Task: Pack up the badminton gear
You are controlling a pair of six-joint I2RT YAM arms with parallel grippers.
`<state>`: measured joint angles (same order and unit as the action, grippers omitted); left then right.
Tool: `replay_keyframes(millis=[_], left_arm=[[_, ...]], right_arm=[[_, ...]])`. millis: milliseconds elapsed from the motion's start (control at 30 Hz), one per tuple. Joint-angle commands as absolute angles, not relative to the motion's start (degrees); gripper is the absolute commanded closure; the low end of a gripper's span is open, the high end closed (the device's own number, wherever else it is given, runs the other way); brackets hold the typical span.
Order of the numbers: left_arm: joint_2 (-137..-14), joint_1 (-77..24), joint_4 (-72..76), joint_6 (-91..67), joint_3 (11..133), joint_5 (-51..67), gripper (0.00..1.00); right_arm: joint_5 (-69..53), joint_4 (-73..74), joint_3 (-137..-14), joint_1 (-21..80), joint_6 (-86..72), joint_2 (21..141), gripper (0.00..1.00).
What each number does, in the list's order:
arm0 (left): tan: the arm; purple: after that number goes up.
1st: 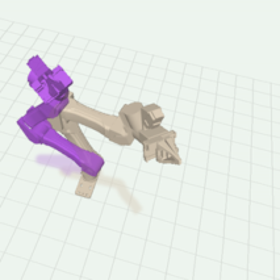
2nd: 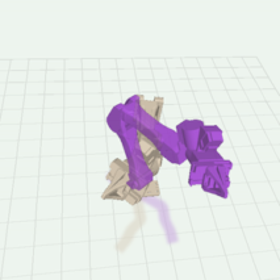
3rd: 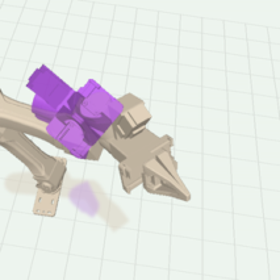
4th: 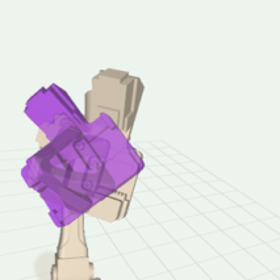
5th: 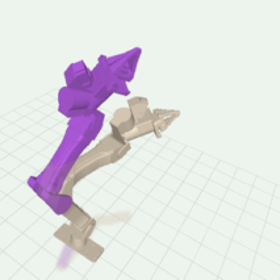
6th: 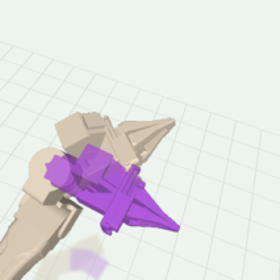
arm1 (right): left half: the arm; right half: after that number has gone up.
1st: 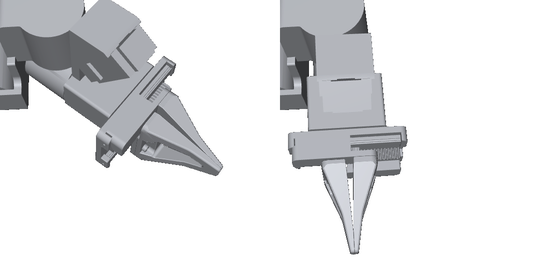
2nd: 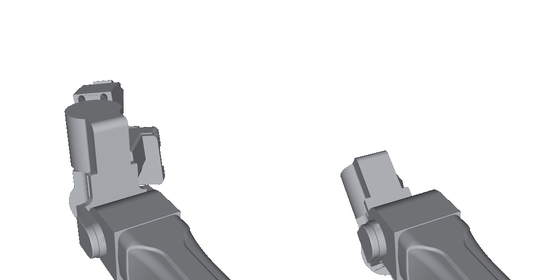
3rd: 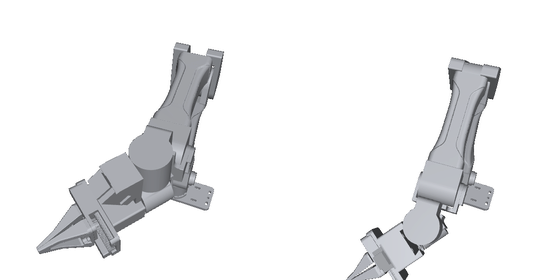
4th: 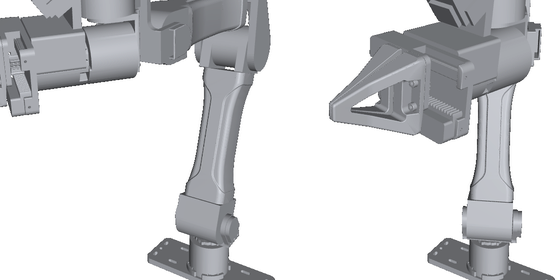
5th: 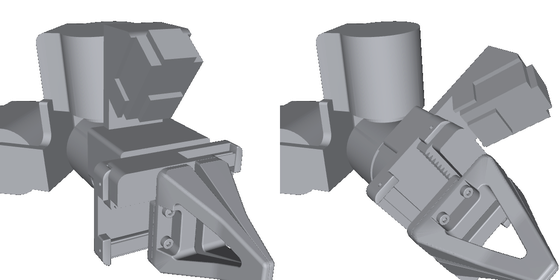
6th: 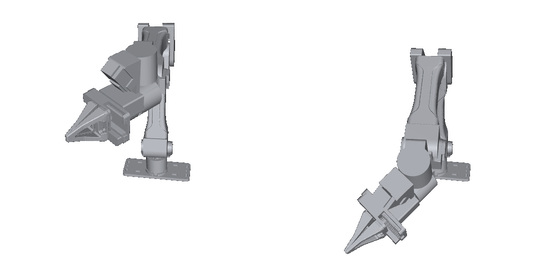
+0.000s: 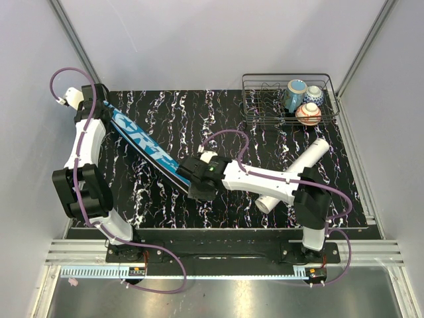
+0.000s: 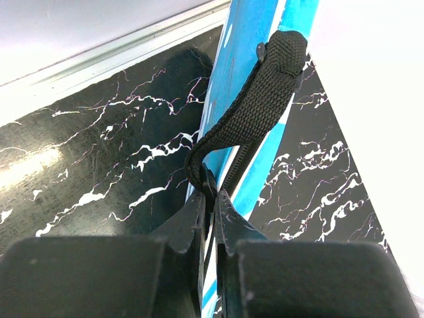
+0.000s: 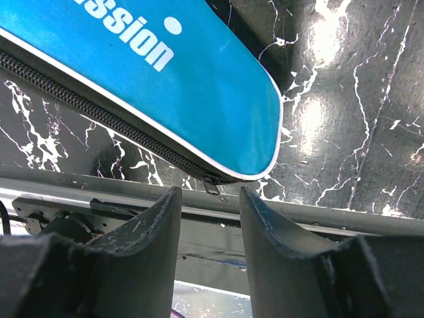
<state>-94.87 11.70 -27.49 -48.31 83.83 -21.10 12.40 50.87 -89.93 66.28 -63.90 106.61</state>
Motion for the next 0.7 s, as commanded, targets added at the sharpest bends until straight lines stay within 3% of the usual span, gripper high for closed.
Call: replay_keyframes(millis=[0, 100, 667], left_arm=[[-93.3, 11.5, -26.1, -49.9, 83.8, -22.2, 1.0], [-93.3, 11.5, -25.8, -50.1, 83.5, -21.7, 1.0], [-93.0, 11.6, -25.2, -48.4, 83.8, -22.5, 1.0]], right_arm=[[13.6, 52.9, -93.0, 66.9, -67.1, 107.6, 0.53], [13.6, 53.3, -93.2, 67.0, -67.7, 108.3, 0.55], [15.8, 54.8, -93.3, 67.0, -65.2, 109.6, 0.84]])
